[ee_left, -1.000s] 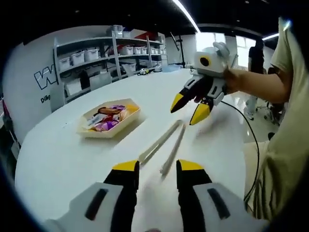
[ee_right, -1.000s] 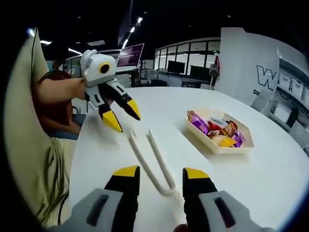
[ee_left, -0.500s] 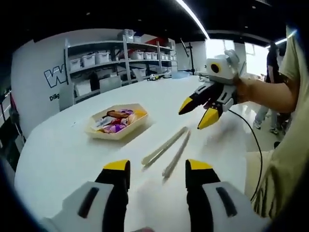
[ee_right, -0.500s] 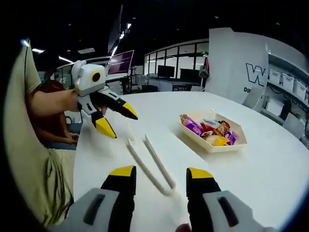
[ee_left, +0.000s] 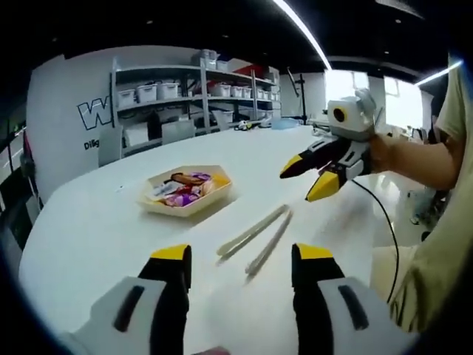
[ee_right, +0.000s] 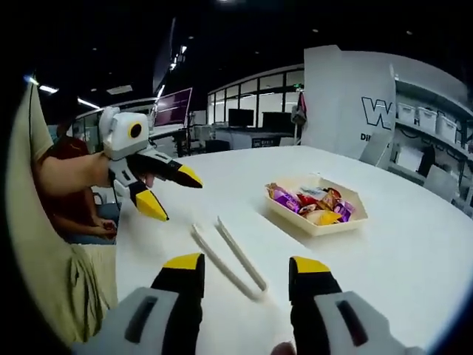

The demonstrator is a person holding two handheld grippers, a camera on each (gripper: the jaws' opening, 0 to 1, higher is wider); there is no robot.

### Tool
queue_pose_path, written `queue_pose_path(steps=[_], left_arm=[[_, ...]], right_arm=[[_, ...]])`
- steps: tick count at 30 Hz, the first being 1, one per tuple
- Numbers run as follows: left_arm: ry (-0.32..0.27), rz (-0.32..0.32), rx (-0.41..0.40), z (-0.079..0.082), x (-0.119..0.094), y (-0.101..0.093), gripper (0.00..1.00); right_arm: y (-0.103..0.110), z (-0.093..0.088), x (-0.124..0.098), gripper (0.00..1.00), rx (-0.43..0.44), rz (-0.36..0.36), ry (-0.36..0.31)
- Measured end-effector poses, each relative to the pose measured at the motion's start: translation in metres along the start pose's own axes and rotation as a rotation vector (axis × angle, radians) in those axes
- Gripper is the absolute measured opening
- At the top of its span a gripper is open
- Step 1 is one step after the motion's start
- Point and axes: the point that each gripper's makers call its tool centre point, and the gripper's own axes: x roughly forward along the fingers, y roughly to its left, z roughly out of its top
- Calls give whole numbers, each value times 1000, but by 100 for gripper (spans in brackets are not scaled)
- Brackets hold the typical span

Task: Place the target food into the container with the food tongs after gripping and lifting it, then release it inside without dropping or visibly crushing the food.

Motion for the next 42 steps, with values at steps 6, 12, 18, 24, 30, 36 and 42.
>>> queue_pose_path(steps=[6,12,18,24,30,36,42], left_arm=[[-8,21,-24,0,-5,0,58],[-5,49,-32,0,-7,2,66],[-18,67,-46,2,-11,4,70],[-26,82,-56,3,-12,3,75],[-43,109,-71,7,-15,6,80],[-57,121,-87,9,-17,7,83],[-57,135,-93,7,-20,9,86]], right_arm=[[3,2,-1,46,22,-13,-12],[2,2,-2,50,52,-37,-19],[0,5,-4,54,81,-60,-32],[-1,7,-8,58,106,-80,-48],[-4,9,-12,62,127,-102,-61],[-4,10,-14,65,148,-117,-71],[-4,11,-14,69,164,-131,-79]])
